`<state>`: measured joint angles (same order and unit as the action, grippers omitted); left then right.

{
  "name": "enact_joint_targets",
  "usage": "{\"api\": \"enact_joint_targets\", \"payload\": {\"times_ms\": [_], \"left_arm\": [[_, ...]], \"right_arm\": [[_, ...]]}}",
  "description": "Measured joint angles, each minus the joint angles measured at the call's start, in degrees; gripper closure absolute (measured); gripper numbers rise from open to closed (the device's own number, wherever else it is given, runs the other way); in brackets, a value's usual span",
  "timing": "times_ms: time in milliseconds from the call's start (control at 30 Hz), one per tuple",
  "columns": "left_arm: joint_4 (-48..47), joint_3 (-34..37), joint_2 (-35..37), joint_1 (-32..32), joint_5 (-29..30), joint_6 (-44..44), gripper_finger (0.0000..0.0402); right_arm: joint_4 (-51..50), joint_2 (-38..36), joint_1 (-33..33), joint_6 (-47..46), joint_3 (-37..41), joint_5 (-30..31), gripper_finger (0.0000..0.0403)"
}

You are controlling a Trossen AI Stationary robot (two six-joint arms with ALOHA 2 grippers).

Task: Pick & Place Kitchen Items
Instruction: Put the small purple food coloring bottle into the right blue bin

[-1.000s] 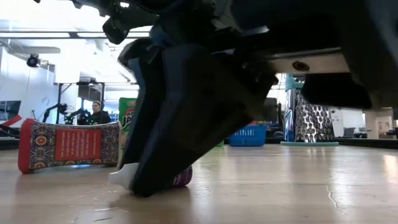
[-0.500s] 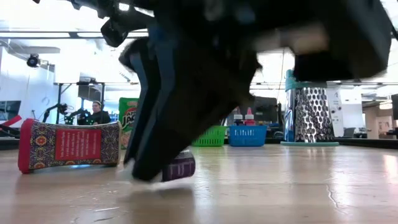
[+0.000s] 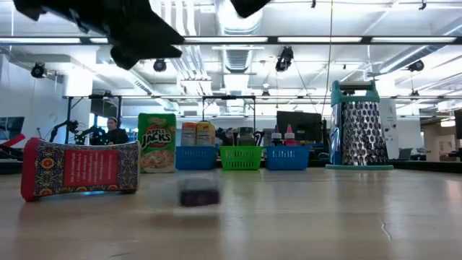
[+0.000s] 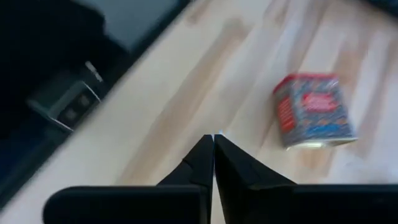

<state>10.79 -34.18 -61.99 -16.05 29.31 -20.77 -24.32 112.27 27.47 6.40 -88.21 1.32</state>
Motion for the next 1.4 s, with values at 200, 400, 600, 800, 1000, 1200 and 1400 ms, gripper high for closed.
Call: {"api": "enact_joint_targets", "payload": {"times_ms": [200,400,600,800,1000,1200,1400], "left_arm": [[22.95,7.06,-4.70,-0.27,0.78,9.09,0.0227],[31.55,9.45,-10.29,-0.27,1.07,14.67,0.0227],[31.48,9.38,-10.83,-0.28,1.67,11.55,0.0227],[25.16,9.38,-10.26,-1.42,0.18,8.78,0.0227],[4.49,3.87,-8.91,-5.63,-5.89,2.84,0.0227],[-21.24,-13.58,-17.44,-11.24,-5.87,0.50,0.0227],[-39.45,-31.93,-31.64,-13.40,-9.64,0.03,0.0227]], "right_arm": [[25.94,-16.11,-1.17,-1.77,21.86,0.19,0.0396],[37.58,-26.29,-2.61,-10.26,36.34,2.23,0.0395],[39.61,-21.32,-2.86,-16.55,36.17,6.18,0.0388],[23.64,-9.93,-2.42,-17.99,22.40,5.53,0.0347],[-0.02,-4.47,0.34,-20.94,13.11,17.41,0.0307],[-4.28,-6.84,1.29,-28.08,16.12,28.66,0.0287],[-4.74,-9.98,0.41,-30.46,20.53,28.81,0.0268]]}}
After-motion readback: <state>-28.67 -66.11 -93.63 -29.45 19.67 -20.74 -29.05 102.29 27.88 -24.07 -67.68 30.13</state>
